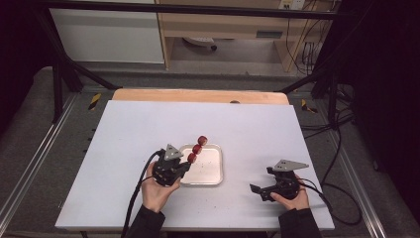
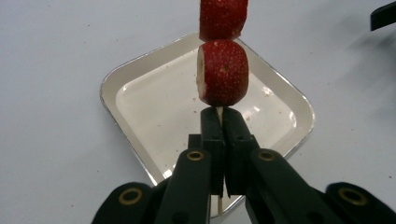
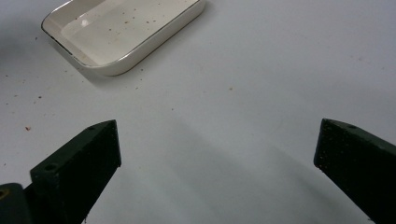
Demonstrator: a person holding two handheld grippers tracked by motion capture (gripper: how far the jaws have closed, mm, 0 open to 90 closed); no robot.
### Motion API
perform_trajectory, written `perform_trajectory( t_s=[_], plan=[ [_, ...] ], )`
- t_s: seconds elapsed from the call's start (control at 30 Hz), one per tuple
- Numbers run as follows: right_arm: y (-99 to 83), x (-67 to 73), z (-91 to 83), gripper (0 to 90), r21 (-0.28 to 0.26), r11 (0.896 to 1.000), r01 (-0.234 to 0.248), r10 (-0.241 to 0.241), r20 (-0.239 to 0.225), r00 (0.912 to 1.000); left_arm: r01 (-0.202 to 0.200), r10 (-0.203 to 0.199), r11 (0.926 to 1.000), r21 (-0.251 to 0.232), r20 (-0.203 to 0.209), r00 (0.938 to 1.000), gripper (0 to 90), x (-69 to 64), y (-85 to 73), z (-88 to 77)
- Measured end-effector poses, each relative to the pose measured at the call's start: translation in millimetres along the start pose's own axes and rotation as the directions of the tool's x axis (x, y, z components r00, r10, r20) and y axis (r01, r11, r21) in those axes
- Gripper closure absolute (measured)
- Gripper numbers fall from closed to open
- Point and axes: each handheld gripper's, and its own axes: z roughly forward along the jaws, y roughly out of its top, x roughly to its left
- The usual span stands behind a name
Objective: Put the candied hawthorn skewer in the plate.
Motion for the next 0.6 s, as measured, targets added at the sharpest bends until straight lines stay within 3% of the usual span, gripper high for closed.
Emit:
perform_trajectory(
  t_s=[0.2,0.6],
  plan=[
    [-1.4,0.9,-0.6,1.4,0.014,1.0,0.01,-0.01,-0.001,0.9999,-0.007,0.008,0.9974,0.071,-0.021,0.9997,88.5,0.5,2.1,14.1],
    [-2.4,0.8,1.1,1.4,0.027,0.999,0.02,-0.02,0.001,0.9998,-0.016,0.026,0.9845,0.175,-0.057,0.9981,88.6,-8.6,2.3,40.2]
  ],
)
